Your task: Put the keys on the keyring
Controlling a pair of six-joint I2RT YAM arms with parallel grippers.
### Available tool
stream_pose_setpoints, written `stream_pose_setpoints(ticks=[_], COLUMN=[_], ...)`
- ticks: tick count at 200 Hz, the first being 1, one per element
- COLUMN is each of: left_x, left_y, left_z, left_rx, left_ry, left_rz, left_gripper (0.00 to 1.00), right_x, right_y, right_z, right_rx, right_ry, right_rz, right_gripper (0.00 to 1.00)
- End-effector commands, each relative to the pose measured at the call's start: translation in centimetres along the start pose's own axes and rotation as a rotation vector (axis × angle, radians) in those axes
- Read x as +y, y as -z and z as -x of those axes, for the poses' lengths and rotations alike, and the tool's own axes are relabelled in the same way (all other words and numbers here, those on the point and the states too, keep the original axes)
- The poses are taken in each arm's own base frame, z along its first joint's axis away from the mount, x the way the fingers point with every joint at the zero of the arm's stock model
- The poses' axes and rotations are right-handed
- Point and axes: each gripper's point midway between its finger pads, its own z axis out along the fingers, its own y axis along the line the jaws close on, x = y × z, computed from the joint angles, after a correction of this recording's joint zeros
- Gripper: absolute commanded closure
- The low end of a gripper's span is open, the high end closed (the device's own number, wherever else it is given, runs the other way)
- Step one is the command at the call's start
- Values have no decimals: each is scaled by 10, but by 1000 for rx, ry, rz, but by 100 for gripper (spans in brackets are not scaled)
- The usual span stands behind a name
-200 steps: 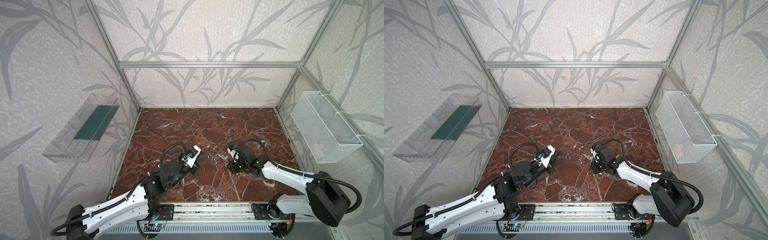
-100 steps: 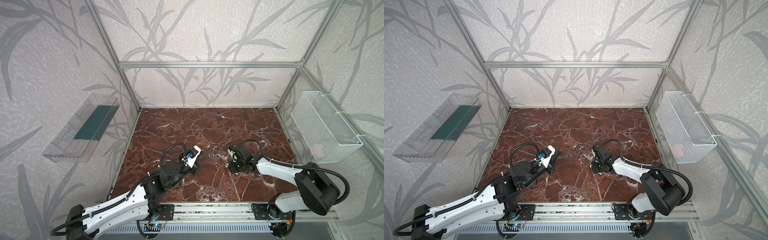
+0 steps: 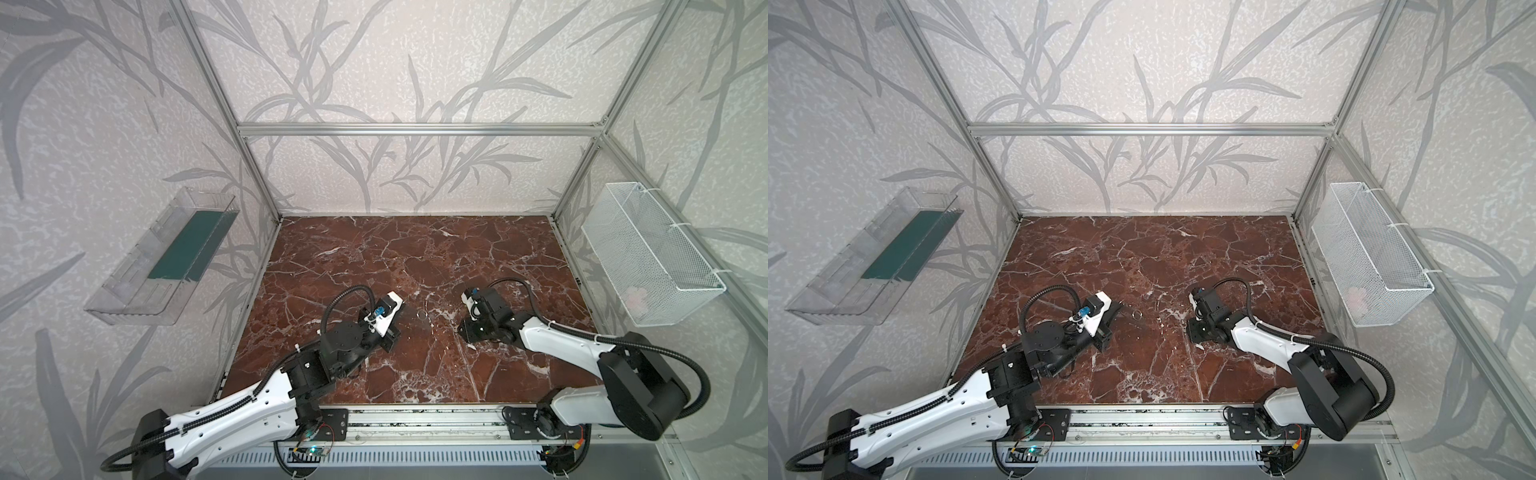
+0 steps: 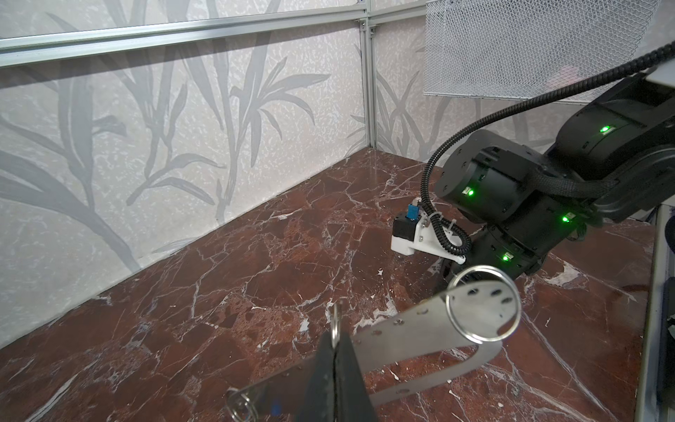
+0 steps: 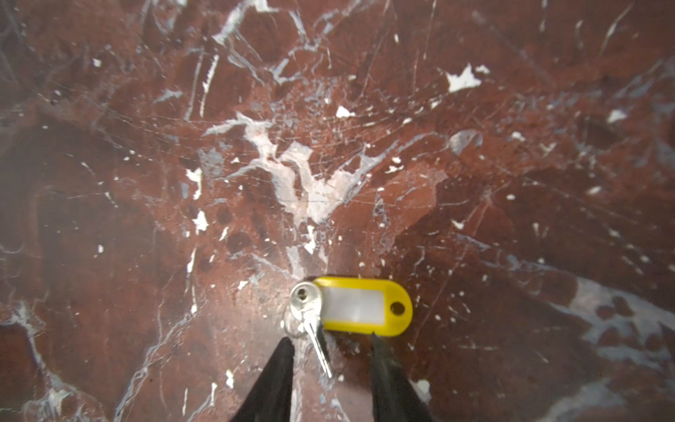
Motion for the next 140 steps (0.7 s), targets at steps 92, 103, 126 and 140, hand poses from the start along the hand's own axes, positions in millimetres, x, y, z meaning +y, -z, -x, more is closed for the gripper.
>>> stream_pose_setpoints(ticks=[92,103,126,140], left_x=[-1,-1,-1,-1], left_y=[3,3,3,3], left_z=[11,12,11,11], left_rx=[-34,-36,-34,-32], left_ry=[35,37,37,37], left_rz=[-11,-9,-9,-11], left_gripper=[100,100,100,100], right_x=[24,23,15,14], right_y=[-2,-5,-9,-11], right_z=[10,9,9,9], right_rx=[-12,-5,2,-1], right_ry=[218,229,227,227], right_rz=[-78,-107,-166,-174], right_gripper=[71,72,75,75])
